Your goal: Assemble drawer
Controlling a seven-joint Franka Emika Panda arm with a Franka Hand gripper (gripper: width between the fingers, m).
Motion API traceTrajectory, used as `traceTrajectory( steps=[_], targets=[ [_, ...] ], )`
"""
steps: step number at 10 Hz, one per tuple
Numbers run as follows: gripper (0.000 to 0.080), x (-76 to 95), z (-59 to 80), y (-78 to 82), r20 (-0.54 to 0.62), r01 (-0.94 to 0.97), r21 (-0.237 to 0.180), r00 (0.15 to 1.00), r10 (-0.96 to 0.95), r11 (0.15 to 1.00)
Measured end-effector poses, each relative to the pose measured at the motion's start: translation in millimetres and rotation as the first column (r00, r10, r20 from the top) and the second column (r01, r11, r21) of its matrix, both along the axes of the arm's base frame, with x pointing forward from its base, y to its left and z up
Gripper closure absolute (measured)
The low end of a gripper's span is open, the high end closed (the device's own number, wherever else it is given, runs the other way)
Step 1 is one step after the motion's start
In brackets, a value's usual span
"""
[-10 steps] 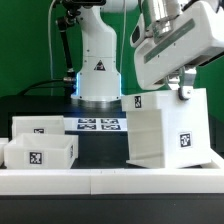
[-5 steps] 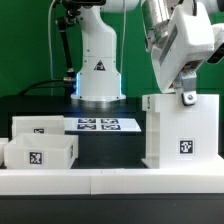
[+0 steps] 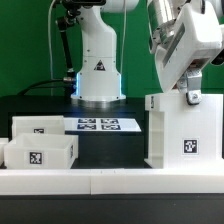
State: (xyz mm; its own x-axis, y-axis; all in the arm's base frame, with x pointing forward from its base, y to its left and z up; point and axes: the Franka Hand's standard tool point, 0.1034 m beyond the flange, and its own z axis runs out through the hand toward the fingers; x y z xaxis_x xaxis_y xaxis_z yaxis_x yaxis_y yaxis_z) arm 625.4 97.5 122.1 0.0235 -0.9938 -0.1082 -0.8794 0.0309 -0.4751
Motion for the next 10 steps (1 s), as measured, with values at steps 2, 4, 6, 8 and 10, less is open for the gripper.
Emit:
traceTrajectory(
  steps=[2,4,6,8,10],
  targets=[
    [0.0735,-0.1,-0.4,0.1,0.0,-0.006,-0.003,1.0,0.006,1.0],
    [0.0558,1.5,0.4,0.5,0.001,-0.059,-0.025,0.998,0.059,0.998],
    [0.0243,3.4,1.9,-4.5,0.007,-0.107,-0.054,0.994,0.108,0.993],
    [0.0169,3.8,8.2,-8.9,0.018,-0.205,-0.114,0.978,0.209,0.972],
    [0.0156,1.9,27.0,-21.4,0.028,-0.329,-0.193,0.94,0.34,0.924]
  ],
)
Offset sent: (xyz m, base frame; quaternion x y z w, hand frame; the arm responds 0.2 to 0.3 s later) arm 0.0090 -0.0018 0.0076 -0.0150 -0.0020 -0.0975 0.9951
